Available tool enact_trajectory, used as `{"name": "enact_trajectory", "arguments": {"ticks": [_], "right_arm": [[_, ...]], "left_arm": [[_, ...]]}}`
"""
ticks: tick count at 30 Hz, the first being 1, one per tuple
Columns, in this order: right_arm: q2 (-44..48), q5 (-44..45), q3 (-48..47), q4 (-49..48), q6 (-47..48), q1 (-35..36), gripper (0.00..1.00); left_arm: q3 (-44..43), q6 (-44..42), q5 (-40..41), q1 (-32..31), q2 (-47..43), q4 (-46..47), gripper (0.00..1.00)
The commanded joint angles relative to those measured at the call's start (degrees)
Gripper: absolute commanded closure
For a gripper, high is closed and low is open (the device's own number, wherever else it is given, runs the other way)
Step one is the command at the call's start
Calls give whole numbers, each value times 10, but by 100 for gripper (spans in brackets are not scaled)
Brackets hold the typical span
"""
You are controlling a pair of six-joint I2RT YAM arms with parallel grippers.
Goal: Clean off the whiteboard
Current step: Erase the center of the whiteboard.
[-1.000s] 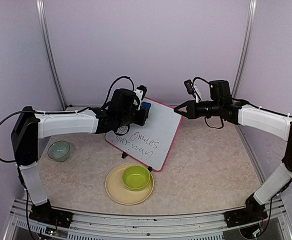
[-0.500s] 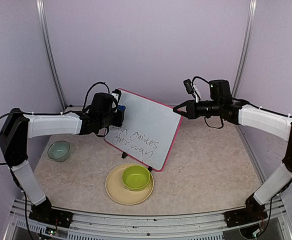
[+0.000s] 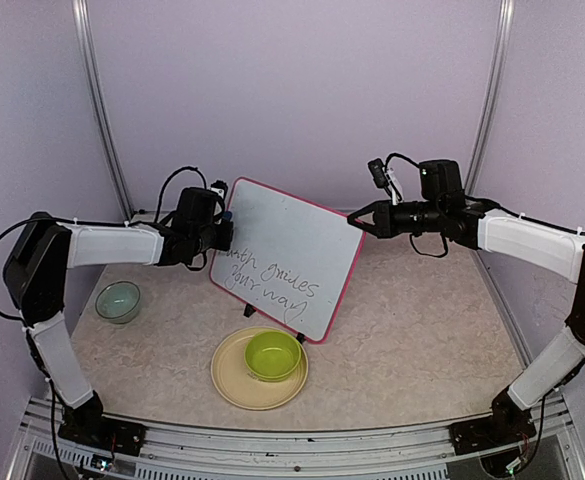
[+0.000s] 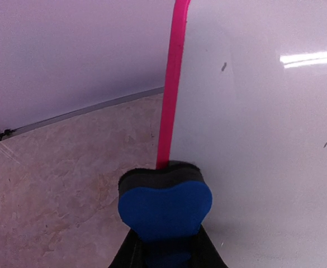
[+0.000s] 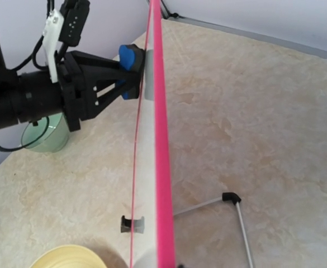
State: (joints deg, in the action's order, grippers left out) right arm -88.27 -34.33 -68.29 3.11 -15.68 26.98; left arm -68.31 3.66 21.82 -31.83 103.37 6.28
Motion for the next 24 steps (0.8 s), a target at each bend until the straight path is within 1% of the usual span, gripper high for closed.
{"name": "enact_trajectory", "arguments": {"ticks": [1, 10, 17, 24], "right_arm": [[13, -32, 2, -2, 19, 12, 100], [8, -36, -3, -3, 18, 11, 100], [10, -35, -1, -1, 19, 12, 100], [10, -35, 1, -5, 20, 11, 100]], "left_arm": [[-9, -8, -19, -19, 15, 22, 97], [-13, -4, -32, -82, 23, 33, 97], [-20, 30, -54, -133, 27, 32, 97], [-24, 51, -54, -208, 33, 45, 97]]}}
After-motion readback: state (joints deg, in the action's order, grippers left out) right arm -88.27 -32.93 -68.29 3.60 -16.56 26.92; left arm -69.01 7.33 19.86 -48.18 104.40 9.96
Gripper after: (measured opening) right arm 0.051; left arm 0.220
